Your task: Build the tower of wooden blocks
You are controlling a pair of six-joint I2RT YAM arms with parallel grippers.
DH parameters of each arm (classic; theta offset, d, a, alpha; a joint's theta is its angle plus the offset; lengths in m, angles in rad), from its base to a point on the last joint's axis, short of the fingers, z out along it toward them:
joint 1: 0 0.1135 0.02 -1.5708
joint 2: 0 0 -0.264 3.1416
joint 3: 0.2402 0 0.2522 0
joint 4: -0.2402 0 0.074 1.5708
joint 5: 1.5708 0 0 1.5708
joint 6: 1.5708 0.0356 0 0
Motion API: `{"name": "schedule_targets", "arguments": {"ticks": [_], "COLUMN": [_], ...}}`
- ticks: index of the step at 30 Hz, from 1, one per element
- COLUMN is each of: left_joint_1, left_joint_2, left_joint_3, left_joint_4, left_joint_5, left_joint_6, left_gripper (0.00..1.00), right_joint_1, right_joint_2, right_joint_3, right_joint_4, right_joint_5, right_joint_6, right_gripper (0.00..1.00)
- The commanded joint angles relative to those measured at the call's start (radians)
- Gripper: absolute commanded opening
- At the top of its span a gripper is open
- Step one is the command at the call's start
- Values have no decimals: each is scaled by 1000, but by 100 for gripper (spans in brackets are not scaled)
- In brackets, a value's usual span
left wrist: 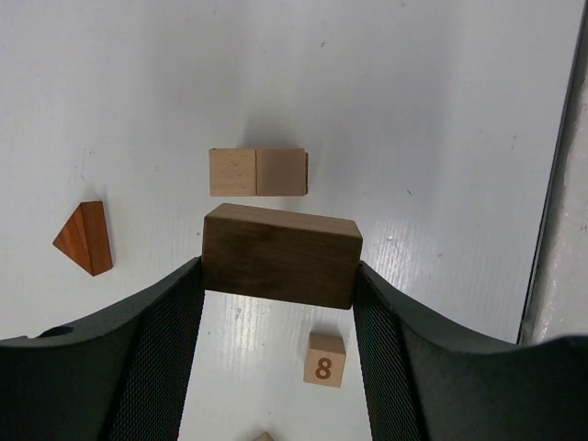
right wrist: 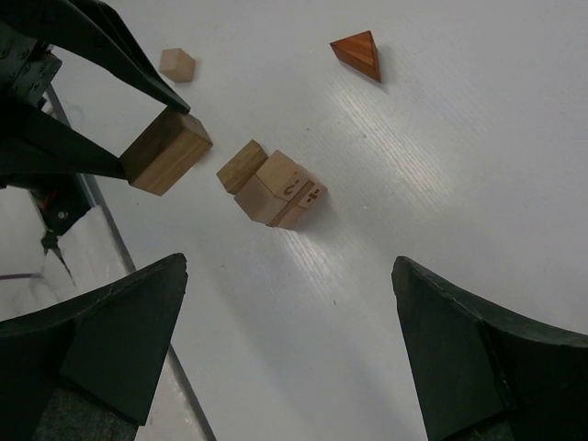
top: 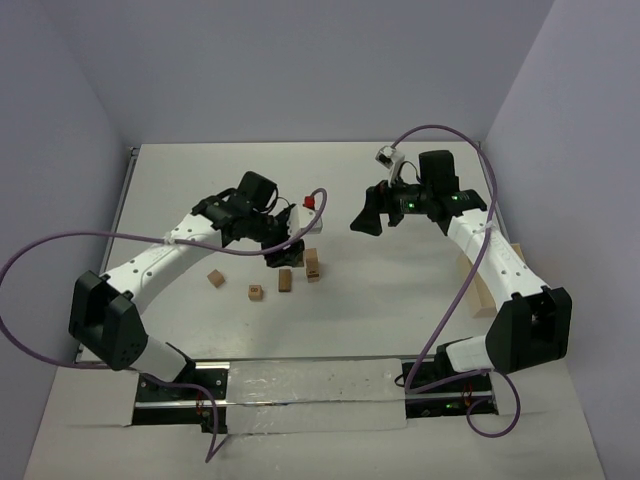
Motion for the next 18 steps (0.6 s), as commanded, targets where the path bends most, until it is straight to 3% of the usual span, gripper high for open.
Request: {"name": "schedule_targets", "arguments": {"ticks": [1,7,18], "left_joint_1": [-6,-7,-28], "left_joint_2": [73,145,179], "left_joint_3": [101,156,148], "left_joint_4": [-38,-21,10], "left_joint_5": [-14,-53,-84], "left_joint_6": [-63,-101,-115], "left_gripper": [5,12,14], "right_joint_1": [-10,-16,-24], "right_joint_2": [-30,-27,-9], "right_joint_3": [44,70,88], "right_joint_4": [4,-24,-33], "right_joint_5": [58,126,133], "right_joint_6": [-24,-34,-29], "right_gripper": [100,100,100]}}
